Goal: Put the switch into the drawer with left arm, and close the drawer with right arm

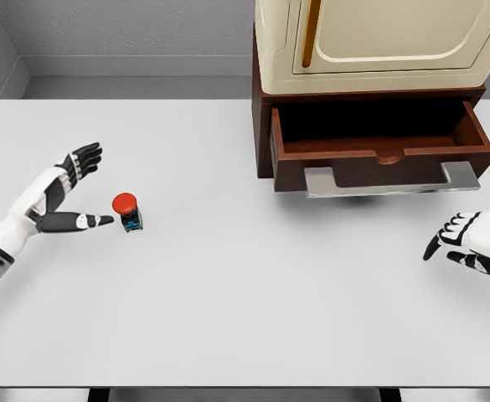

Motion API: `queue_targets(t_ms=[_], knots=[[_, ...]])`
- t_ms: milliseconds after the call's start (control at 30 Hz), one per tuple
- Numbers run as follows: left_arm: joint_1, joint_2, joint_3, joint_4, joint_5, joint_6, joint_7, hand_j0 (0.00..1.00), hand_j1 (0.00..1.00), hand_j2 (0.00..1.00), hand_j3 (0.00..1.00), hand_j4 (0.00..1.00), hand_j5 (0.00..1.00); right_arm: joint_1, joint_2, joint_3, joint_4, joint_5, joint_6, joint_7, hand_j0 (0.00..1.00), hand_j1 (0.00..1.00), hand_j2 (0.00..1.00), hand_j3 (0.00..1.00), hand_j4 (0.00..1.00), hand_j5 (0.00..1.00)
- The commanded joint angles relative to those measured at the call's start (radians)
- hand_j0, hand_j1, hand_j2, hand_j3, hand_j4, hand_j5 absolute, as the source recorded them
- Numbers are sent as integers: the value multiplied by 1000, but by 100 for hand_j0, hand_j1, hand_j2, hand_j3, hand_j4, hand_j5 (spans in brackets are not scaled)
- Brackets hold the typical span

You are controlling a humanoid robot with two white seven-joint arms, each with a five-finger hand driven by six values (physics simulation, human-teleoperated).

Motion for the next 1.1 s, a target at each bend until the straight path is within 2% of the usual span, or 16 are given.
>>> queue_targets(t_ms=[0,67,167,300,567,867,1000,1067], knots=[[0,-17,-1,7,3,19,-2,100,100,100,100,100,100,0,1,0,0,-6,0,-1,55,55,55,55,55,55],[0,-20,-19,12,-20,16,-3,100,100,100,100,100,100,0,9,1,0,-6,0,-1,55,55,55,55,55,55],[0,-86,-15,19,-83,-2,-2,100,100,100,100,100,100,-2,20,1,0,-1,0,1,55,55,55,55,55,55],[0,-102,-15,25,-109,-57,4,100,100,100,100,100,100,-2,18,1,2,0,0,1,53,53,53,53,53,53],[0,-166,17,85,-201,-108,9,100,100,100,100,100,100,-3,18,1,3,0,0,1,47,47,47,47,47,47],[-6,-181,13,124,-216,-148,9,97,97,97,97,97,97,-3,18,1,2,0,0,1,47,47,47,47,47,47],[-6,-181,10,125,-216,-148,9,82,82,82,82,82,82,-9,18,0,0,0,0,1,47,47,47,47,47,47],[-6,-181,10,125,-223,-148,9,79,79,79,79,79,79,-9,18,0,0,0,0,1,47,47,47,47,47,47]])
